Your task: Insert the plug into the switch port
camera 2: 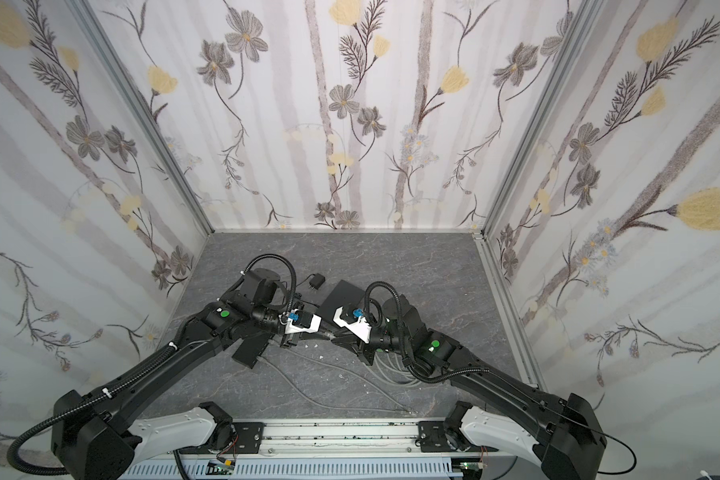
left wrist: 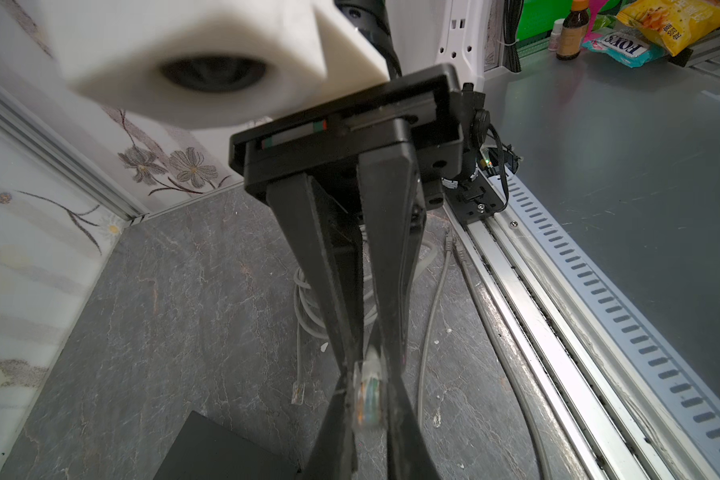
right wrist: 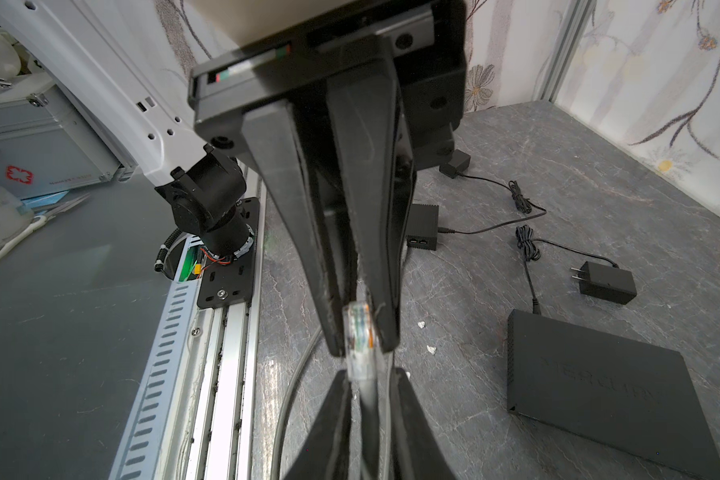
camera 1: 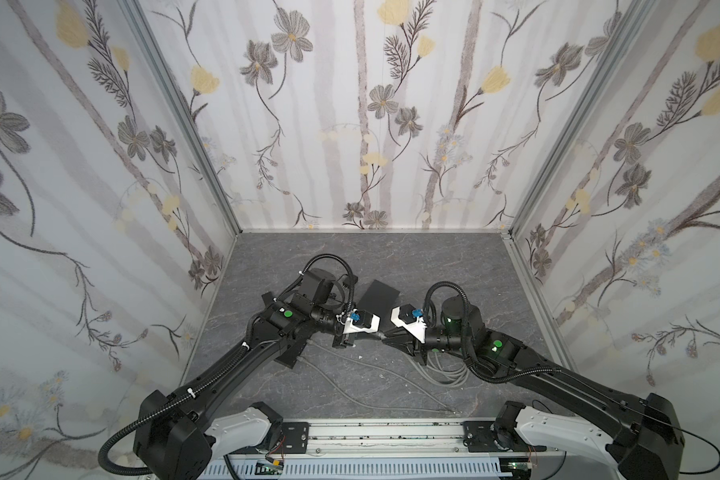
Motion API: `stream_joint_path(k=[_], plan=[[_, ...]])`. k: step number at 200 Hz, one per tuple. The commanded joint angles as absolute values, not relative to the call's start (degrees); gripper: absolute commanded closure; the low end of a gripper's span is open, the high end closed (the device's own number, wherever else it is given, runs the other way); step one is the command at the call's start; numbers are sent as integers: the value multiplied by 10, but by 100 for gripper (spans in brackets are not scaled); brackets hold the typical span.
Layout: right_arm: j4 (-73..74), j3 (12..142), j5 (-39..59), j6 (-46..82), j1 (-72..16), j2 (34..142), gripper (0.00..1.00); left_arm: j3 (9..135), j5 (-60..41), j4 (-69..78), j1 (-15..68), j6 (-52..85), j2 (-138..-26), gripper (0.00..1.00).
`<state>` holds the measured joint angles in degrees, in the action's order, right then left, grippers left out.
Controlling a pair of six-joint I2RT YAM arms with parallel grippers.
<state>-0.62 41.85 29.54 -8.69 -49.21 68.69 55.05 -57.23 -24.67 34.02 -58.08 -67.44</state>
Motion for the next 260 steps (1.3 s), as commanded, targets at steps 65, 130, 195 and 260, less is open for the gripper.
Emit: stream_joint_path(k=[65, 130, 195, 260], plan=[[-7, 421, 287, -99, -492, 680, 86, 552, -584, -241, 339, -587, -671, 100], [-3, 420, 287, -97, -493, 682, 95, 552, -585, -240, 339, -585, -674, 100], [-17, 413, 93, -69, -447, 686, 100, 542, -505, -70, 301, -341, -694, 0], [55, 434, -199, -203, -314, 744, 100, 583, -358, -5, 267, -109, -741, 0]])
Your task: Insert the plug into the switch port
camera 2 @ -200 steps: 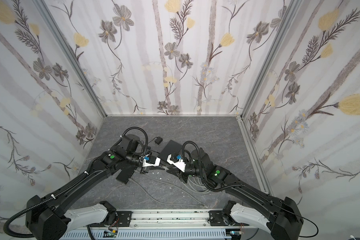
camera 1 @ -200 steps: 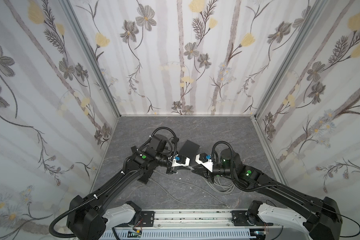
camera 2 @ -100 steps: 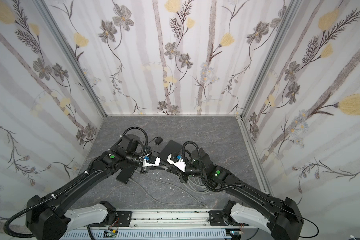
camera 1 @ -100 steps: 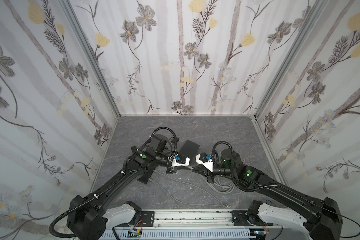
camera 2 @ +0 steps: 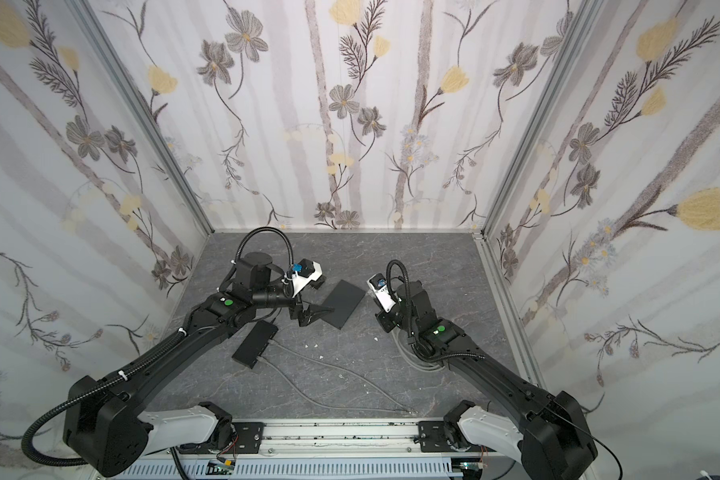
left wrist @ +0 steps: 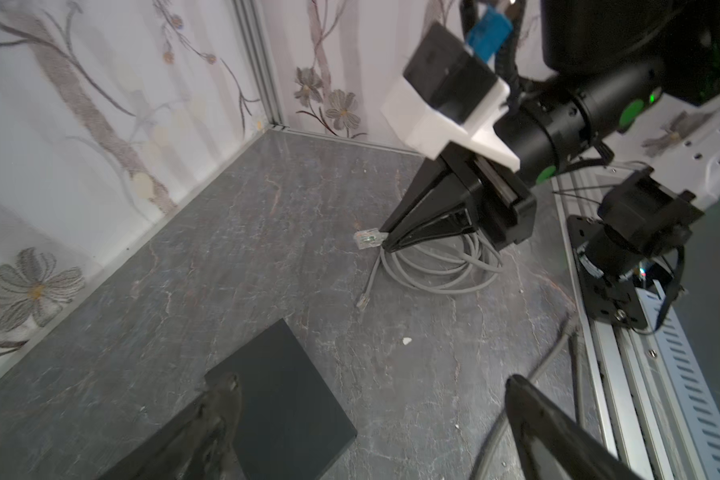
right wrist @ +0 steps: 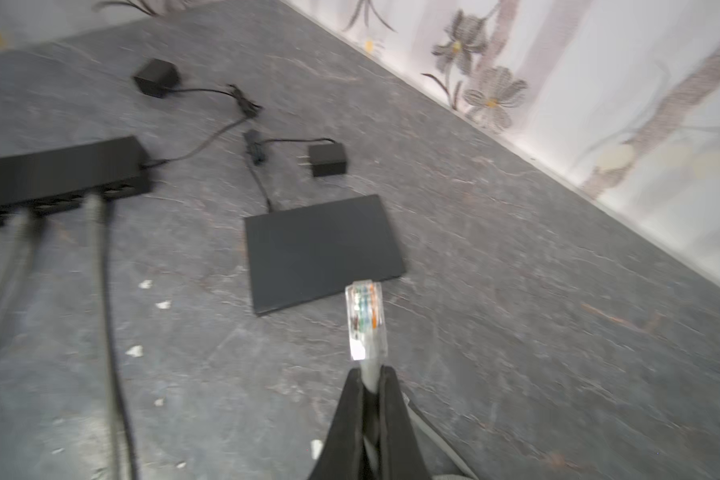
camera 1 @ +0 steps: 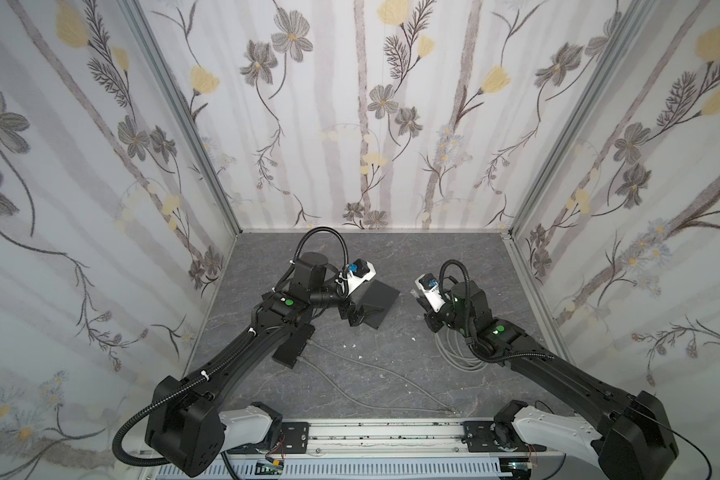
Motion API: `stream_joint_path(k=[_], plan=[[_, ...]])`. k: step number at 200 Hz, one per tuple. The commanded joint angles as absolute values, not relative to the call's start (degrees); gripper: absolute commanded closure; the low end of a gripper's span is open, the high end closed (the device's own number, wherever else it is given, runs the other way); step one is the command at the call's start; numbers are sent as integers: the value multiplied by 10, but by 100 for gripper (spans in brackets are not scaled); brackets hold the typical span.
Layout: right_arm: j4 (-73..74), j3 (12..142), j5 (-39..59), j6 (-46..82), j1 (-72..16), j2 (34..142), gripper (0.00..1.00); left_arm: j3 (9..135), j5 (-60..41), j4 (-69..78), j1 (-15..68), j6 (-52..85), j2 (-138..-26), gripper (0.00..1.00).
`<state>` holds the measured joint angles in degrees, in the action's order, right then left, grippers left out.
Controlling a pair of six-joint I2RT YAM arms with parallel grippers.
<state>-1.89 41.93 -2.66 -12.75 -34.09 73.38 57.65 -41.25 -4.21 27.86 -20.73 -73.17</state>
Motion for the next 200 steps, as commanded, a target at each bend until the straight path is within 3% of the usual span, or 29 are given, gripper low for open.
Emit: stream_joint_path(k=[1, 36, 66, 108, 134, 171, 200], plan=[[56, 440, -203, -205, -311, 745, 100, 583, -357, -5, 267, -108, -741, 0], [25, 513, -227, -265, -259, 790, 100, 587, -304, -2, 261, -62, -755, 0], [-32, 527, -115, -209, -285, 857, 100, 668, -253, -101, 256, -20, -832, 0], [-24, 498, 17, -157, -312, 943, 100, 736, -271, -172, 251, 25, -930, 0], [-96, 543, 63, -167, -312, 1010, 100, 810, -291, -257, 250, 41, -1008, 18], [-106, 549, 86, -178, -319, 1041, 100, 863, -289, -301, 245, 67, -1077, 35], [-92, 538, 56, -192, -346, 1034, 100, 890, -313, -331, 238, 78, -1129, 39]])
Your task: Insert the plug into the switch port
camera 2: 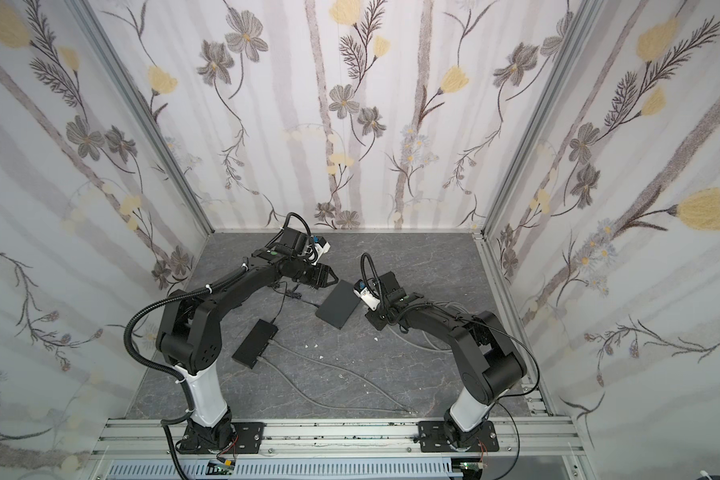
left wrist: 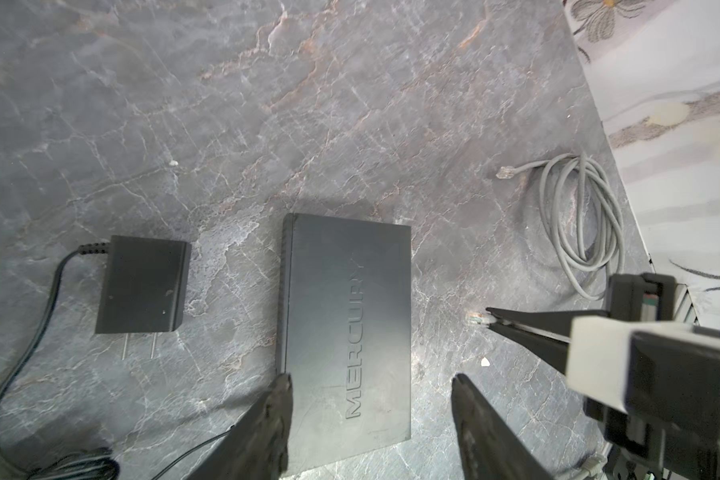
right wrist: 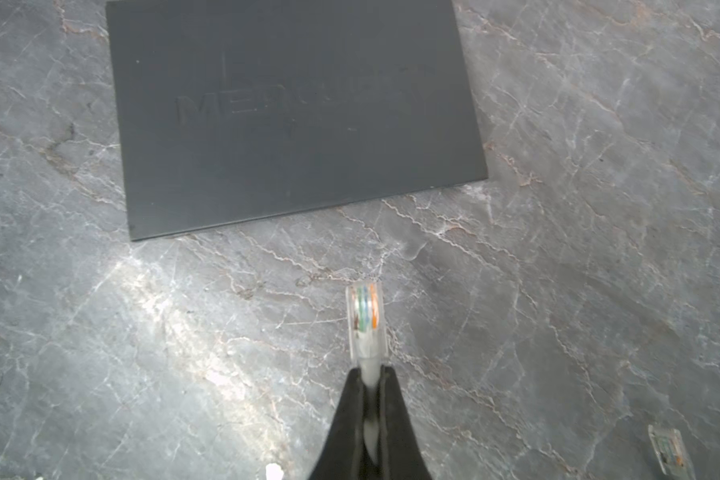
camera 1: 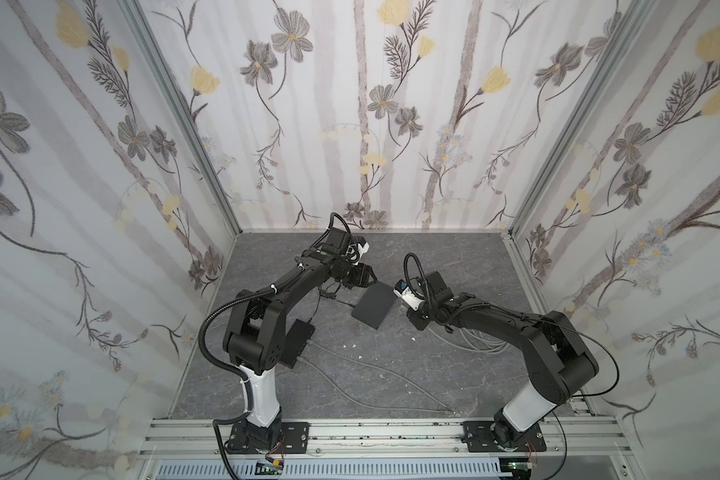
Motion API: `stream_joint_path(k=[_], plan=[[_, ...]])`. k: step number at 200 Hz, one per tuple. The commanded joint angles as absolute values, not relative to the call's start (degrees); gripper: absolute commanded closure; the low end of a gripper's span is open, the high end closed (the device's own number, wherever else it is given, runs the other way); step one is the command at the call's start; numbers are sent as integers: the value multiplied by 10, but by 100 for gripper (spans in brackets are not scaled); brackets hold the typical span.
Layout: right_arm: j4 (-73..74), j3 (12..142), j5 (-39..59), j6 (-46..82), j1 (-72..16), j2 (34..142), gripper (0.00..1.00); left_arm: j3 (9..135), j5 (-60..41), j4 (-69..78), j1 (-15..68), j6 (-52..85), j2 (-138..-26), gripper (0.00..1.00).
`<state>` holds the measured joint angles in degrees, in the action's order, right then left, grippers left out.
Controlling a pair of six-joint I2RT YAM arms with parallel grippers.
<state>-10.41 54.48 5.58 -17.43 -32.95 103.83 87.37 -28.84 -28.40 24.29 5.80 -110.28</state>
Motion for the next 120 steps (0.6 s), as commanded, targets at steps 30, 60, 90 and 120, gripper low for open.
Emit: stream_joint_path(k=[30, 60, 90, 120], plan=[[-114, 551, 97, -195, -358, 1041, 100, 887, -326, -317, 231, 95, -1149, 32], [-132, 575, 89, -175, -363, 1065, 100, 890, -321, -319, 230, 102, -1164, 32], [-156, 600, 90, -153, -368, 1090, 100, 897, -312, -330, 230, 102, -1174, 32], [-129, 592, 121, -108, -371, 1085, 100, 905, -304, -338, 230, 101, -1184, 32]])
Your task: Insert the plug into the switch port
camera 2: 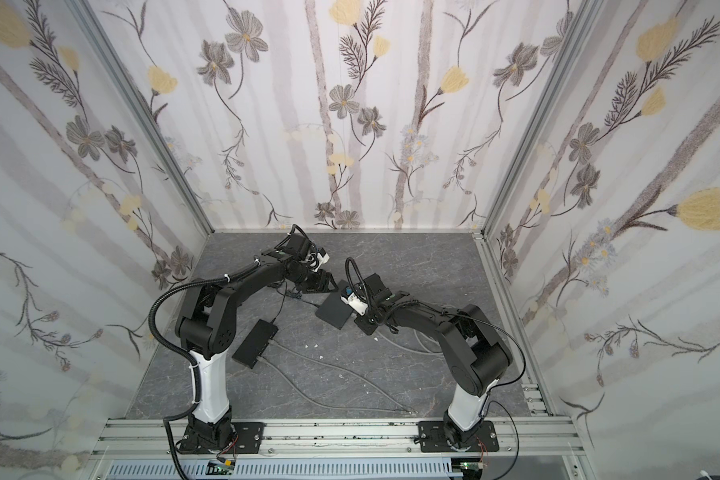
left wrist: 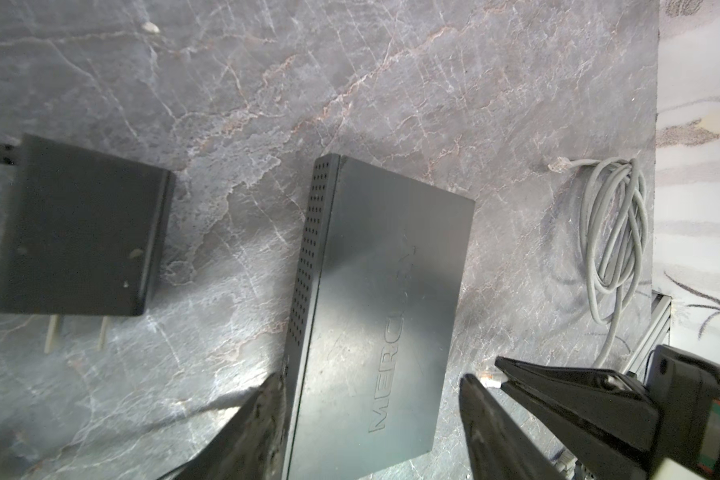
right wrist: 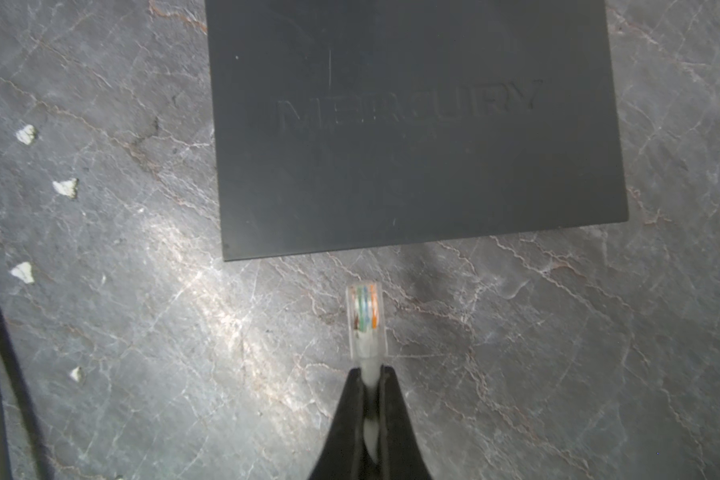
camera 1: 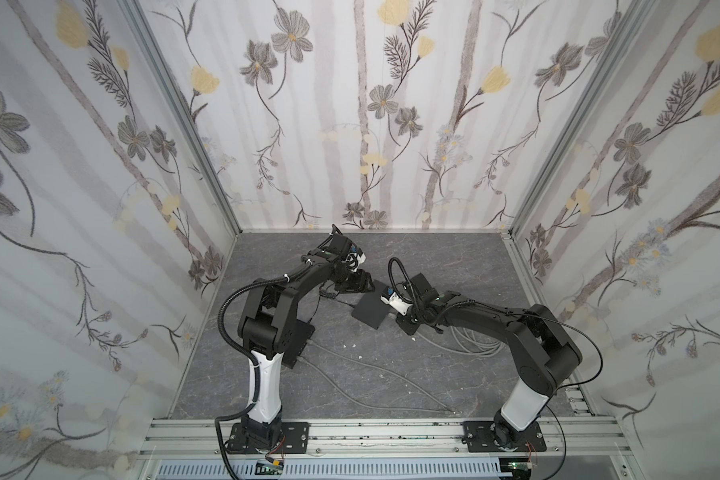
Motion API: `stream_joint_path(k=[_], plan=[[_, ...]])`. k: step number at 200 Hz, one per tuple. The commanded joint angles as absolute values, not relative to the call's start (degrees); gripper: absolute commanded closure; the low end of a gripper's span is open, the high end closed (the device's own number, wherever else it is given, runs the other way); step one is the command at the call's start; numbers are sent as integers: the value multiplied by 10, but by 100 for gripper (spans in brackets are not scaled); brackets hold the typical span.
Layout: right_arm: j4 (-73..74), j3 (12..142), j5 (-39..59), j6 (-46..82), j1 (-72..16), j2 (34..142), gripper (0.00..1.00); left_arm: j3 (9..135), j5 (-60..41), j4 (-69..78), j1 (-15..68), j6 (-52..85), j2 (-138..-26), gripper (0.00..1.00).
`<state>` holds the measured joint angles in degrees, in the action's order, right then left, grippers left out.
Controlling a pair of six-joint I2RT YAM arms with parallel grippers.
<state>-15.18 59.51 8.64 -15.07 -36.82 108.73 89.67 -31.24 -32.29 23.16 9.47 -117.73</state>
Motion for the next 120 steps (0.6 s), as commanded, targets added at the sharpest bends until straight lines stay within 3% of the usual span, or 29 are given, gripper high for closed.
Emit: stream_joint_path(k=[1, 120], plan=[[-129, 592, 121, -106, -371, 1085, 100, 905, -304, -338, 230, 102, -1184, 32], [-105, 622, 109, -55, -421, 1129, 100, 919, -303, -349, 230, 98, -1209, 33]])
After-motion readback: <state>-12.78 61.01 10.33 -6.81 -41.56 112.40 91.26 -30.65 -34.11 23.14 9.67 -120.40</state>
